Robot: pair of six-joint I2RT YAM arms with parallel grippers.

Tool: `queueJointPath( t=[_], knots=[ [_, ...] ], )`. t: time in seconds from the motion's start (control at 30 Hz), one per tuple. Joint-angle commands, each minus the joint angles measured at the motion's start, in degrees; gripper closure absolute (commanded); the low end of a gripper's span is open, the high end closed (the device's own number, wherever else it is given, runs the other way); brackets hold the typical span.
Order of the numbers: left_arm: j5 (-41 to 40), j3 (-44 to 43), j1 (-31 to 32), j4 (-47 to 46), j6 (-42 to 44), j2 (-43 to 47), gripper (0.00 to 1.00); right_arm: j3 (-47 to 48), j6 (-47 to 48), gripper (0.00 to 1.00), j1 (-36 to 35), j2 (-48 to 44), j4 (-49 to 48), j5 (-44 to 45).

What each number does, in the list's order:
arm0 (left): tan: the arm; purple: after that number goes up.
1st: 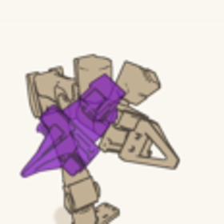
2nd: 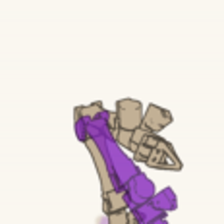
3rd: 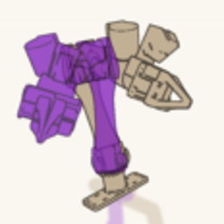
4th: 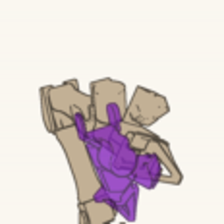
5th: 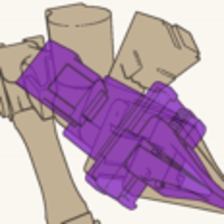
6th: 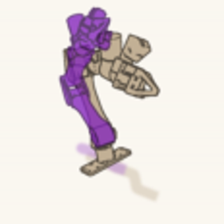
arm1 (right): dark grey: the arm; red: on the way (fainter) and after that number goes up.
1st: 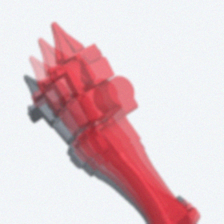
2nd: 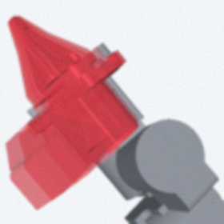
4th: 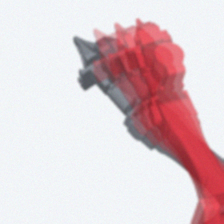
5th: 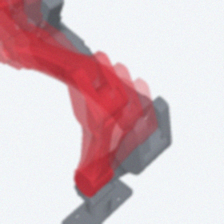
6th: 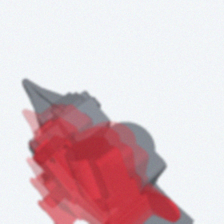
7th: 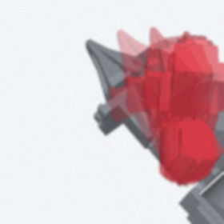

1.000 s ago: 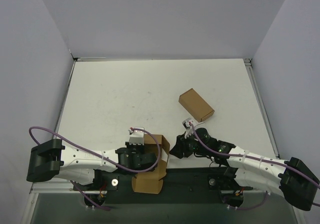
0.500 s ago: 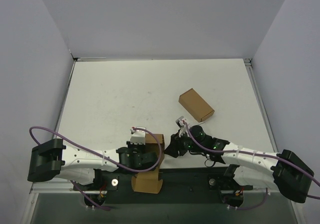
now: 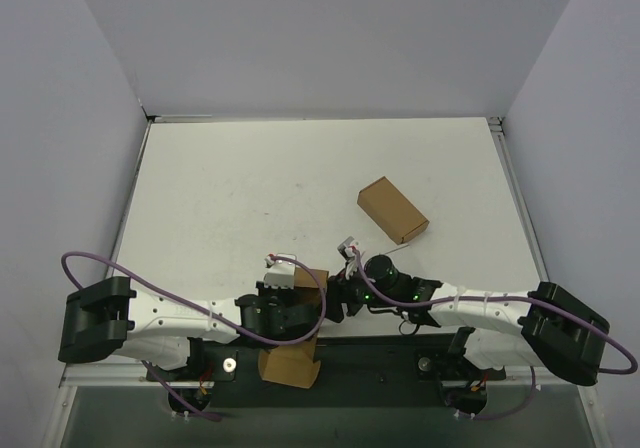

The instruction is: Fold the paper box

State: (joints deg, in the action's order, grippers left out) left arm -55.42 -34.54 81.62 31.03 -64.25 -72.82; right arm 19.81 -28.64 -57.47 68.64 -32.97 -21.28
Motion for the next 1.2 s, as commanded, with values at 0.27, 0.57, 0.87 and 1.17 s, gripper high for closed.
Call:
queueJointPath(
  t=[0.27,0.57,0.87,1.17],
  knots=[
    [4.2,2.5,0.1,-7.3,1.6,4.3,1.00,-1.4,5.3,0.33,-1.9,0.2,-8.7,10.8],
    [4.6,1.9,0.0,-9.2,4.2,3.0,1.00,-1.9,8.3,0.32,-3.3,2.6,-11.7,17.8],
    [4.4,-0.3,0.1,-5.6,1.8,0.3,1.00,-3.3,6.7,0.38,-5.4,5.0,-14.5,25.8],
    [3.5,-1.9,0.7,-4.5,-1.7,-1.5,1.00,-0.8,-1.9,0.60,-11.3,6.7,-5.4,49.2]
  ],
)
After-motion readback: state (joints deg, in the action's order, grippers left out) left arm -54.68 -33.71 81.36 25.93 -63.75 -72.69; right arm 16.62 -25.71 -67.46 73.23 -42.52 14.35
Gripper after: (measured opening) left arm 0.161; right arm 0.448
